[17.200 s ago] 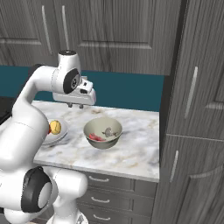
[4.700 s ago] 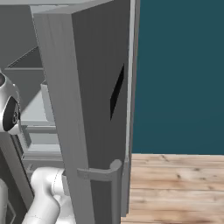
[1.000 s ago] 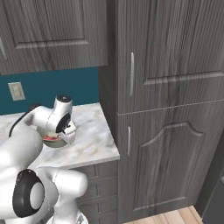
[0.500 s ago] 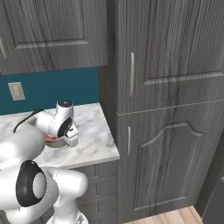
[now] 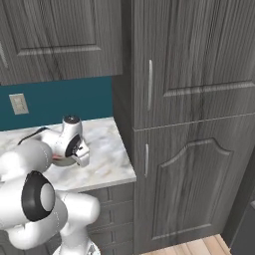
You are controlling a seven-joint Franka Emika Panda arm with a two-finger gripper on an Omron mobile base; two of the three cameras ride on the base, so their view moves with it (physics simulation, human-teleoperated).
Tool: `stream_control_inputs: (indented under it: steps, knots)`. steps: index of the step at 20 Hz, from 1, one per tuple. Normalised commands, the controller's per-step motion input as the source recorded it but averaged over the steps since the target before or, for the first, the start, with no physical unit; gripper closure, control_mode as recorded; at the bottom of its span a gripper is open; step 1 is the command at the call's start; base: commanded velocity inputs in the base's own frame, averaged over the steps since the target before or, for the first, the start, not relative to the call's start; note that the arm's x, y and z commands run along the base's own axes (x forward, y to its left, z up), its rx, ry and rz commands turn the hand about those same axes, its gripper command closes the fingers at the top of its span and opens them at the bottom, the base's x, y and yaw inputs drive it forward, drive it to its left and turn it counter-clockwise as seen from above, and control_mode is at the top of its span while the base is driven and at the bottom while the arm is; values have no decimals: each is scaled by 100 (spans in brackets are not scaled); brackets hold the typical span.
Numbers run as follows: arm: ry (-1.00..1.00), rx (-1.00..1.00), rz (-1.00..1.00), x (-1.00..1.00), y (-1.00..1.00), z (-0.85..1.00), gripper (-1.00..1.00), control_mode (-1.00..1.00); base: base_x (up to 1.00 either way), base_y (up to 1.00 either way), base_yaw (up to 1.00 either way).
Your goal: Place the bowl with the potato and tomato on the top shelf of the fridge. Place the bowl with the steak and fish on the second highest shelf of the fridge.
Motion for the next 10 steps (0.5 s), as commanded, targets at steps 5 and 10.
stream_control_inputs:
  steps: [5, 10]
  knots:
    - [1, 0, 0, 4, 3, -4, 100, -100, 0, 0, 0]
    - [0, 0, -1, -30, 0, 2, 100, -100, 0, 0, 0]
